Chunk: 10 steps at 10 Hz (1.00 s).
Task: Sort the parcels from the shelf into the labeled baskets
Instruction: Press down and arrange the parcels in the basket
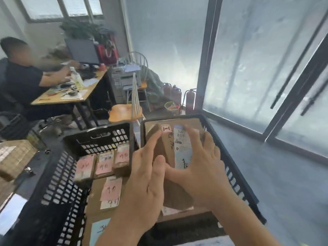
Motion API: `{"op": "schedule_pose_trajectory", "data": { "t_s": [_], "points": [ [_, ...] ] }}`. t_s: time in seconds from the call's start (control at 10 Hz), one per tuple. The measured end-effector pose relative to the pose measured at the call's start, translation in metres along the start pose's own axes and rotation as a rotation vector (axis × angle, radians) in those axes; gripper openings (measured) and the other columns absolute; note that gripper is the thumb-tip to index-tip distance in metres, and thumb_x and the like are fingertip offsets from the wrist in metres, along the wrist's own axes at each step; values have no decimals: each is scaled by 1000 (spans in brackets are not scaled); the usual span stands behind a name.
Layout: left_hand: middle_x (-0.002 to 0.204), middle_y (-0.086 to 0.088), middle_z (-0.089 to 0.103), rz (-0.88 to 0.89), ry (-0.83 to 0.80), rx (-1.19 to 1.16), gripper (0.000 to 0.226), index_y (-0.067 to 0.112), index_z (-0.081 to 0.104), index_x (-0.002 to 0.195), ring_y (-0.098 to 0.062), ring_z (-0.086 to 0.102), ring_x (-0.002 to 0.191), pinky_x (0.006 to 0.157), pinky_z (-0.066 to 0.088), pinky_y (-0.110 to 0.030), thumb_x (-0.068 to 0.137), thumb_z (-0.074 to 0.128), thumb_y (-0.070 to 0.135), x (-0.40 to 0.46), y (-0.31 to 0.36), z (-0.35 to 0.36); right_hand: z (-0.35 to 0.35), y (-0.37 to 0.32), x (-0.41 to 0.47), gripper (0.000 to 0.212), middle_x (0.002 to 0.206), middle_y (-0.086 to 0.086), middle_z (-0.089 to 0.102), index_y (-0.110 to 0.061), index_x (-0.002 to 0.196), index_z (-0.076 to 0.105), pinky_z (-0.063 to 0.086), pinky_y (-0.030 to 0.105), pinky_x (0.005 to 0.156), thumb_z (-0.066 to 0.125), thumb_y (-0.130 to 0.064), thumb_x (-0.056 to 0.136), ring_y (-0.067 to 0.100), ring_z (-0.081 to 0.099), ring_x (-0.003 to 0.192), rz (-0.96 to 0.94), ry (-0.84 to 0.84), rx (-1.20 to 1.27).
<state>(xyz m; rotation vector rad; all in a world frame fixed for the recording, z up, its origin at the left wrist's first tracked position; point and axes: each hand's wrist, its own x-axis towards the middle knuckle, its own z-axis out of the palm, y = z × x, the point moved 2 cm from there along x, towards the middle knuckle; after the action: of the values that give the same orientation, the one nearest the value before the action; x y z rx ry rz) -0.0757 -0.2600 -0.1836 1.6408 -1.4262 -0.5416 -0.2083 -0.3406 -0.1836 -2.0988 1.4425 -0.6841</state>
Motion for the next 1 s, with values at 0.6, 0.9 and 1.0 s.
{"op": "schedule_pose_trajectory", "data": {
  "t_s": [0.6, 0.9, 1.0],
  "points": [
    [168, 2, 29, -63, -83, 588, 39, 47, 43, 145, -27, 9, 160, 128, 16, -56, 106, 42, 46, 126, -176, 23, 102, 101, 87, 110, 174, 9, -19, -53, 161, -4, 16, 62, 124, 64, -81, 79, 41, 7, 156, -802, -837, -681],
    [167, -2, 32, -117, 20, 613, 42, 41, 51, 146, -22, 10, 161, 128, 9, -43, 104, 46, 36, 126, -193, 32, 124, 137, 115, 97, 175, 16, 1, -45, 165, 11, -6, 54, 129, 48, -88, 86, 37, -1, 162, -904, -738, -641],
    [168, -1, 31, -122, 16, 610, 42, 43, 52, 145, -19, 8, 161, 127, 9, -41, 104, 45, 37, 126, -192, 33, 124, 147, 108, 87, 168, 14, 33, -35, 161, 33, 8, 53, 128, 47, -84, 90, 34, 29, 157, -931, -645, -669]
  ]
}}
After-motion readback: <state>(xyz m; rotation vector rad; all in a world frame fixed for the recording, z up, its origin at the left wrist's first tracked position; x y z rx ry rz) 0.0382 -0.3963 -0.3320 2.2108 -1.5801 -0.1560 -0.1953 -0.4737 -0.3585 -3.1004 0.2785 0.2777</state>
